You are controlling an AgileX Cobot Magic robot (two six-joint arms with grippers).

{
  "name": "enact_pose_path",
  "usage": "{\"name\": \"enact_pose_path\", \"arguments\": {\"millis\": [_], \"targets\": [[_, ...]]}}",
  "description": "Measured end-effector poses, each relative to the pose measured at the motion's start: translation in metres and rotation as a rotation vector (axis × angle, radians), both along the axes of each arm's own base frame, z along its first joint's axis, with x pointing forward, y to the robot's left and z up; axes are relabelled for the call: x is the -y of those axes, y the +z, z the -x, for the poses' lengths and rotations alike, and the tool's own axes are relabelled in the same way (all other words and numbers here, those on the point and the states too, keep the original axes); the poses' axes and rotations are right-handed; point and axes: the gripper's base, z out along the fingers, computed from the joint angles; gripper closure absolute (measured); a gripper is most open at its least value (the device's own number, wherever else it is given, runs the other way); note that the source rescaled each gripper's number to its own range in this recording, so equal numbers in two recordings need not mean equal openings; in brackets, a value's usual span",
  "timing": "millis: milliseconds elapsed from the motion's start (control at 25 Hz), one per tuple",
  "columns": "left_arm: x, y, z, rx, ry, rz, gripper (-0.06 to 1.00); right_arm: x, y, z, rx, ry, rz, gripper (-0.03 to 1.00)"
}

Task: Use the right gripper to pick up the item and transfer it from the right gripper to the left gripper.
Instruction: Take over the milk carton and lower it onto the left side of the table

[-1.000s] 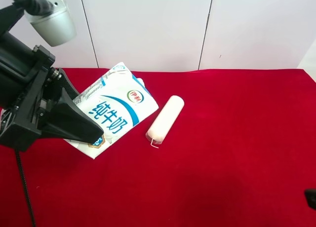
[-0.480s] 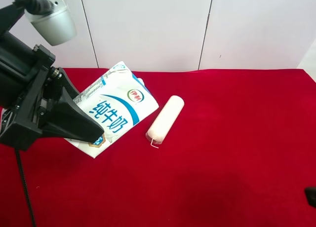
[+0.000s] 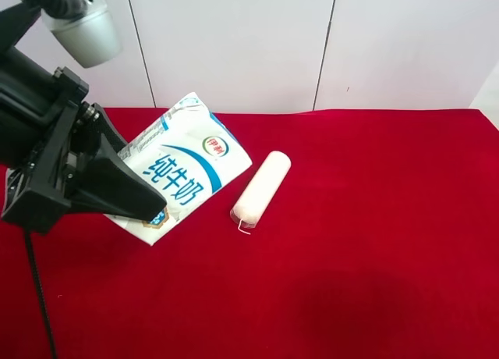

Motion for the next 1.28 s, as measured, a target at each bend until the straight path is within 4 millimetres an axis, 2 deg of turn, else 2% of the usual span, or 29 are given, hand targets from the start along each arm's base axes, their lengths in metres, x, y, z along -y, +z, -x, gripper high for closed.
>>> {"name": "enact_pose_path", "arguments": {"millis": [200,520,880,1280], "targets": [[0.001,0.001,-0.002,0.02,0.017,0.013,0.94,0.005,0.002,0.022,0.151,-0.143,-0.017,-0.03],[0.002,-0.005,-0.012,0.03,0.074,-0.011,0.94,0.005,0.001,0.023,0.16,-0.189,-0.021,-0.03],[0.005,-0.063,-0.058,-0.018,0.264,-0.307,0.94,0.005,0.001,0.023,0.159,-0.194,-0.029,-0.03],[0.012,-0.119,-0.089,-0.063,0.317,-0.465,0.94,0.005,0.001,0.023,0.158,-0.195,-0.029,-0.03]]}}
